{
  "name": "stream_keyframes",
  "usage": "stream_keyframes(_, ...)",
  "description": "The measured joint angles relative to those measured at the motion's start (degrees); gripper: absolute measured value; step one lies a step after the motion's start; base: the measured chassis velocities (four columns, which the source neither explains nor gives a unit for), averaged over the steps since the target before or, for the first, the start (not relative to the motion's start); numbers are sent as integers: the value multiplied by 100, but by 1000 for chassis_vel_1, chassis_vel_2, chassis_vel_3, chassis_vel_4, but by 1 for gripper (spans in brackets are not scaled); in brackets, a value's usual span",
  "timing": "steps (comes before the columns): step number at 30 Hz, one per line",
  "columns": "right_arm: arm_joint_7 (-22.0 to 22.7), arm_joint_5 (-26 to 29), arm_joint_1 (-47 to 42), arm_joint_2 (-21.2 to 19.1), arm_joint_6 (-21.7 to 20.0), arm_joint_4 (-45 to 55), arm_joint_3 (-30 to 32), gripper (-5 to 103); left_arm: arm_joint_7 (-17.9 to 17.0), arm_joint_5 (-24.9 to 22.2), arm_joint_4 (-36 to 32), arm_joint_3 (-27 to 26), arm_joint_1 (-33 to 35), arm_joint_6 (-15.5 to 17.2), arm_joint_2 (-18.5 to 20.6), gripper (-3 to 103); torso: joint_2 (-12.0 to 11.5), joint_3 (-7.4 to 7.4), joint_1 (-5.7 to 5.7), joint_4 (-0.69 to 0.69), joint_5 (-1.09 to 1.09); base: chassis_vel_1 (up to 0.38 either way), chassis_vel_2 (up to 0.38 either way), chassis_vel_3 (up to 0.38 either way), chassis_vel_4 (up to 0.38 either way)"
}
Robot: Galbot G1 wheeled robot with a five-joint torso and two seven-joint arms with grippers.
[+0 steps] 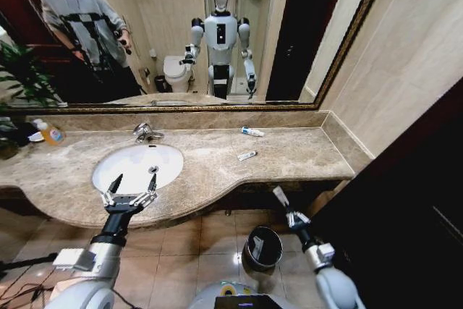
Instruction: Pick up the trash from the sink and place it in the trash bin.
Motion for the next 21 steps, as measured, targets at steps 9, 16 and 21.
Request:
stream_keyframes(9, -16, -108, 683, 0, 239, -1967, -357, 1, 0, 0, 0, 0, 0, 0, 0, 100, 0, 0, 0, 0, 0, 0, 0, 0, 0)
stream_keyframes(16, -73, -184, 1473, 101, 334, -3696, -480, 1, 0, 0, 0, 0, 0, 0, 0, 100, 0, 0, 1, 1, 0, 0, 0, 0, 0)
stream_keyframes(21, -164, -18, 1810, 126, 196, -4377, -537, 1, 0, 0, 0, 0, 0, 0, 0, 100, 0, 0, 0, 0, 0, 0, 0, 0, 0)
